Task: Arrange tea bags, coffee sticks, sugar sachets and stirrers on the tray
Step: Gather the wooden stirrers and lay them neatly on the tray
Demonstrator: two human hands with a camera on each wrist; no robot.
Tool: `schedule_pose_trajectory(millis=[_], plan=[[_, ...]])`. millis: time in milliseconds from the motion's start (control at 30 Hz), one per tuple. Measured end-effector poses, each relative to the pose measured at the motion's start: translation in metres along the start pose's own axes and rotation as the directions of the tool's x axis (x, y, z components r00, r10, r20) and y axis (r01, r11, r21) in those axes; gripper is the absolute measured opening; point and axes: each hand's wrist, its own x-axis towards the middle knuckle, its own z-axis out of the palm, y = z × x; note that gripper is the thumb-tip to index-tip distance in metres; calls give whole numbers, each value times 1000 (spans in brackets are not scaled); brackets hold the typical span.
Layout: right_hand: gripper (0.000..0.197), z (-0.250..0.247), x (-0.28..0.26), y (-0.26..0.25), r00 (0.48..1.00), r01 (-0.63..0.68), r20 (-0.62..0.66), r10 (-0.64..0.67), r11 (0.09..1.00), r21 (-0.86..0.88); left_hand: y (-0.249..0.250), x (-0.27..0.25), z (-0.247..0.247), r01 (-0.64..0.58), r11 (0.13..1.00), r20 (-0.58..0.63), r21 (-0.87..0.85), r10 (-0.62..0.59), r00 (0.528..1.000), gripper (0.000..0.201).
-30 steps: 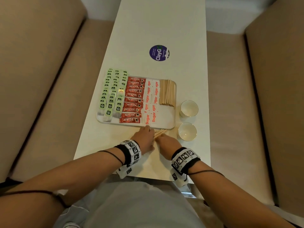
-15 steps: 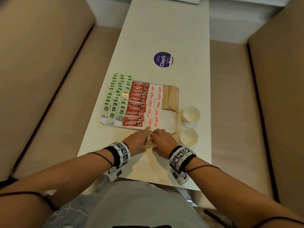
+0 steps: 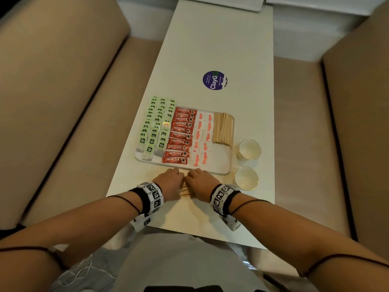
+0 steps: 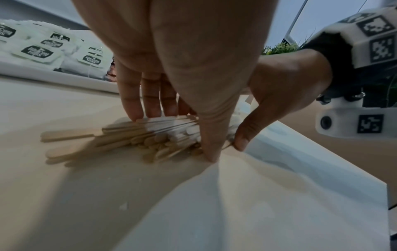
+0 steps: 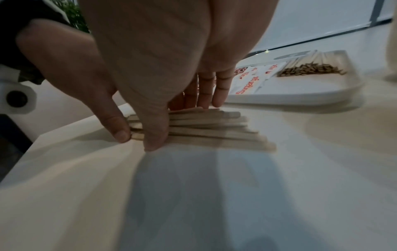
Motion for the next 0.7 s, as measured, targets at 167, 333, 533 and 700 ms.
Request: schedule_pose_trajectory(millis=[167,333,533,700], plan=[[29,-8,11,0,998,-18,55,17,1000,6,-3,2,-5,29,999,12,-31,-29,1000,26],[27,-9,14,2,995,-34,93,31,999,34,1,2,1,18,998,1,-60,-18,1000,14],[32,-8,13,0,996,-24,81,24,1000,-5,3,4,0,-10,1000,14,-22,10,1000,15],[27,-5,8,-2,996,-29,85,32,999,-39,3,6,-3,-52,997,54,51,49,997,14]])
